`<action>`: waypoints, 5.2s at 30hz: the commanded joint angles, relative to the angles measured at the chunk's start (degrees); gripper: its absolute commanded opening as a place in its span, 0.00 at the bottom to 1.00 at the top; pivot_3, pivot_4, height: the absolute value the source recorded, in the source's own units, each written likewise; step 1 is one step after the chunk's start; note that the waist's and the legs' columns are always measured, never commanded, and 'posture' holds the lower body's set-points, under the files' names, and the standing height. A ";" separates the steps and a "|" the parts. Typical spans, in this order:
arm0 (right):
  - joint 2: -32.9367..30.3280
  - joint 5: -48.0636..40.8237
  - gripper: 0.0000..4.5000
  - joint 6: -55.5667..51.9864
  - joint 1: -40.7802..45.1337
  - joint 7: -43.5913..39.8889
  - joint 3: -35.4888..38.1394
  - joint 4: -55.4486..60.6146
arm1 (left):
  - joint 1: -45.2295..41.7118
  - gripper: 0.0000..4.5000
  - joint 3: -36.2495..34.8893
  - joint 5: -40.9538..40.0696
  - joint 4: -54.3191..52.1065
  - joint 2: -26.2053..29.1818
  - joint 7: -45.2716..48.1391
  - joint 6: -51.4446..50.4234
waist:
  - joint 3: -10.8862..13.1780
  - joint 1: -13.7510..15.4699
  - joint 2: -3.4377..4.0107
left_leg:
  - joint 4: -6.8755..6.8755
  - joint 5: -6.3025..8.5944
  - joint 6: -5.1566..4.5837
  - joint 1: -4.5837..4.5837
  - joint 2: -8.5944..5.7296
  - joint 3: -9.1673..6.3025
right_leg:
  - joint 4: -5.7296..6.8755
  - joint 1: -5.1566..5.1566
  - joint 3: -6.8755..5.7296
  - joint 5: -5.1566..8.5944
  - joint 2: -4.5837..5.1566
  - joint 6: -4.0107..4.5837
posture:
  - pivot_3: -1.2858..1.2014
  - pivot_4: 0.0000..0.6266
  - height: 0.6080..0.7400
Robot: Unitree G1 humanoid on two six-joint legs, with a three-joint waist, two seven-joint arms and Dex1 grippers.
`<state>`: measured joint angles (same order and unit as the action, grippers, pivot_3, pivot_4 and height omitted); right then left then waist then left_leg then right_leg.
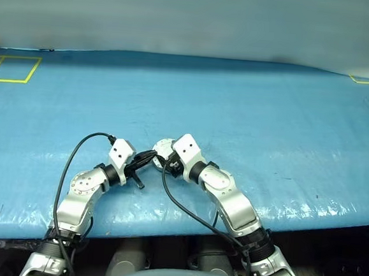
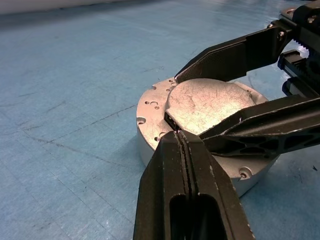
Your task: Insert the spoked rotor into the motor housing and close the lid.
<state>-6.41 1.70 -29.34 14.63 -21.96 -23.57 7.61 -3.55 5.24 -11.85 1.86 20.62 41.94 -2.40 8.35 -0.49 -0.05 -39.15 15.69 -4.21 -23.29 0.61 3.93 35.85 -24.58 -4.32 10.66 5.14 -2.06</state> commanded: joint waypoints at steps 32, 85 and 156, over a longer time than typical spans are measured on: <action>16.50 -51.08 1.00 -37.21 -4.83 12.91 39.58 4.45 | 1.78 0.00 1.86 3.81 0.46 0.61 -1.59 1.92 | 0.16 0.66 0.31 | -0.02 0.02 -0.04 -0.32 -0.12 -0.43 | -0.05 -0.05 -0.49 0.06 0.14 0.01 | 0.52 0.24 1.00; 14.86 -70.30 0.27 -27.09 -2.47 22.76 35.81 3.61 | 0.49 0.00 -9.14 -12.65 -3.60 -10.36 -8.55 -4.88 | 0.27 -0.12 0.28 | -0.02 0.01 -0.07 -0.70 -0.11 -0.44 | -0.04 -0.12 -0.47 -0.12 0.03 -0.40 | 0.52 0.24 1.00; 9.00 -78.27 0.35 -16.81 -2.54 23.82 25.98 11.73 | -2.94 0.58 -14.88 -59.51 -6.00 -28.17 -16.59 -24.55 | 0.46 -0.16 0.03 | -0.26 0.10 -0.23 -0.69 -0.26 -0.37 | -0.03 -0.03 0.37 -0.18 -0.66 -0.53 | 0.52 0.24 1.00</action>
<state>2.53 -76.20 -46.82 10.60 2.50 2.68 16.64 -5.40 -8.84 -72.80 -3.50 -3.61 26.21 -29.61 8.82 -0.65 -0.02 -39.41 15.79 -4.43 -23.97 0.35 3.56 35.82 -24.61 -3.95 10.48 4.48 -2.59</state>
